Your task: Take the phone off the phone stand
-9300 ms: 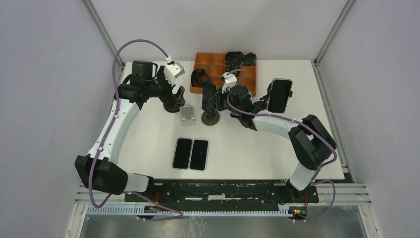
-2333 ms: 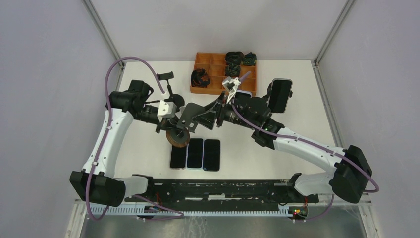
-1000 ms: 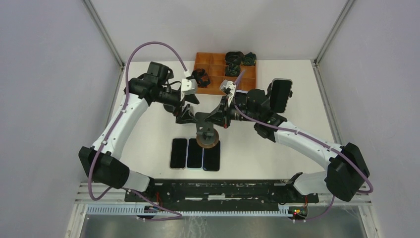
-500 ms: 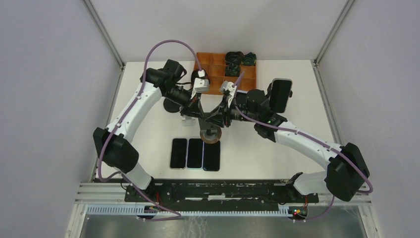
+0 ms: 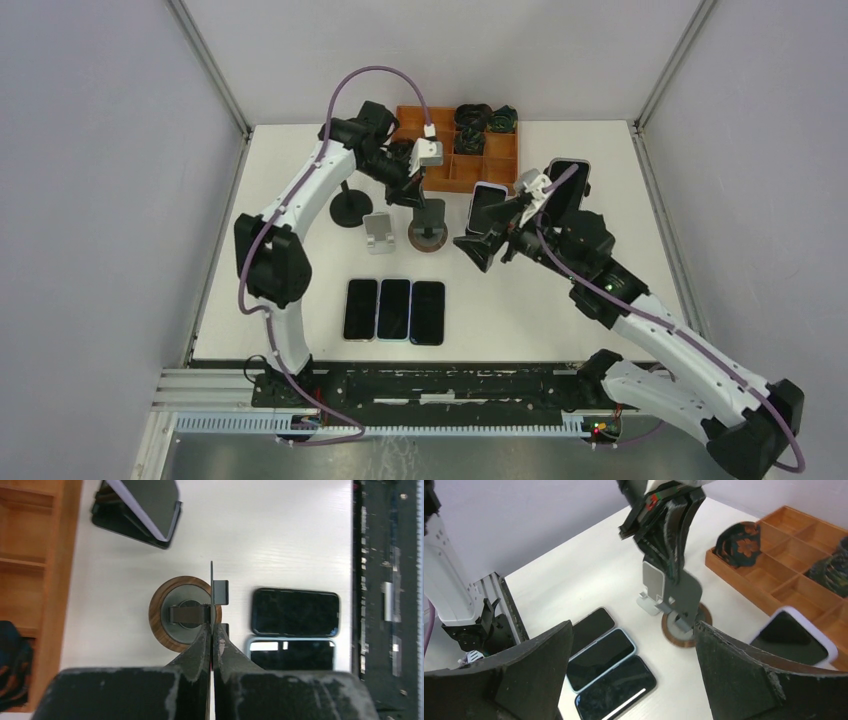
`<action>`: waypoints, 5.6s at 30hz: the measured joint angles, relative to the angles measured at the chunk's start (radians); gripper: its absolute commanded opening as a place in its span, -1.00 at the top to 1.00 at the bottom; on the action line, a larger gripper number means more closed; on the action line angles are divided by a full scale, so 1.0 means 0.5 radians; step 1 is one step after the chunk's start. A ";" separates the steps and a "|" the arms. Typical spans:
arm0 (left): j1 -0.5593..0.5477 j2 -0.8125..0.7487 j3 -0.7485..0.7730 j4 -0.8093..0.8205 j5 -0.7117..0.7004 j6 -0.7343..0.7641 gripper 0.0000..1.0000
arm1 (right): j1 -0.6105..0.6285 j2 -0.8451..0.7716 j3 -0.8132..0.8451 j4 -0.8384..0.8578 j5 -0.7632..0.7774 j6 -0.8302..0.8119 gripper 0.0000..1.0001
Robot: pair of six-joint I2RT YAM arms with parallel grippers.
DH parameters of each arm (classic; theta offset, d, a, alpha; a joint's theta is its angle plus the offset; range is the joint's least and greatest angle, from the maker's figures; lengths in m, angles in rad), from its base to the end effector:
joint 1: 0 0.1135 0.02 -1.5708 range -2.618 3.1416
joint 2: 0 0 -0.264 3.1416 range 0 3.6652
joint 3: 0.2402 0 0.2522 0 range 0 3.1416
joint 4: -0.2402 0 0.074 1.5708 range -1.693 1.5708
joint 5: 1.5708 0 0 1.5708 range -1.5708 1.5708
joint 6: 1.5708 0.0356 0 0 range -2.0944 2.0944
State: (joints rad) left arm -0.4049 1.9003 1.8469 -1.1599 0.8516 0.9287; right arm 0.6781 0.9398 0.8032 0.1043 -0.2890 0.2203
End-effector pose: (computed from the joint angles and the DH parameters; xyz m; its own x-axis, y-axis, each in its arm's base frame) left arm 0.3455 -0.1772 0.3188 -0.1140 0.6229 -0.7740 0.9899 0.0050 -0.1418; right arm 0.1674 0.1479 0.3493 -0.2044 0.1043 -0.9733 -0.7977 0.5585 0.2274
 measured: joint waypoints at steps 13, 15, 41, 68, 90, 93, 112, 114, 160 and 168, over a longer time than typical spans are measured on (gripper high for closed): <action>0.057 0.474 0.369 0.110 -0.099 0.038 0.95 | 0.000 -0.768 -0.365 -0.636 0.295 0.265 -0.96; 0.076 0.476 0.379 0.110 -0.113 0.039 0.90 | 0.000 -0.826 -0.343 -0.757 0.321 0.294 -0.96; 0.043 0.243 0.400 0.577 -0.468 -0.429 -1.00 | 0.032 -0.488 0.161 -1.503 0.420 0.341 -0.96; -0.282 0.372 -0.371 1.719 -0.403 -1.565 -0.40 | 0.031 -0.801 -0.169 -0.999 0.702 0.436 -0.94; -0.330 0.604 -0.236 1.828 -0.177 -1.630 0.43 | 0.031 -0.860 -0.227 -0.694 0.580 0.465 -0.75; -0.340 0.611 -0.236 1.832 -0.168 -1.630 0.18 | 0.031 -0.880 -0.242 -0.673 0.552 0.478 -0.75; -0.351 0.681 -0.240 1.969 -0.168 -1.672 -0.05 | 0.031 -0.943 -0.320 -0.592 0.510 0.560 -0.65; -0.351 0.704 -0.240 1.982 -0.152 -1.678 0.08 | 0.031 -0.945 -0.323 -0.583 0.510 0.565 -0.62; -0.354 -0.477 -0.467 0.047 0.136 -0.765 0.95 | 0.031 -0.504 -0.665 0.101 0.119 0.630 -0.21; -0.354 -0.571 -0.506 -0.033 0.134 -0.734 0.95 | 0.034 -0.301 -0.674 0.443 -0.130 0.834 -0.10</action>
State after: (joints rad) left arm -0.5819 1.6150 1.5940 -1.1763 0.9188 0.5617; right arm 0.6949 0.7895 0.4660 0.3260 -0.3538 0.6373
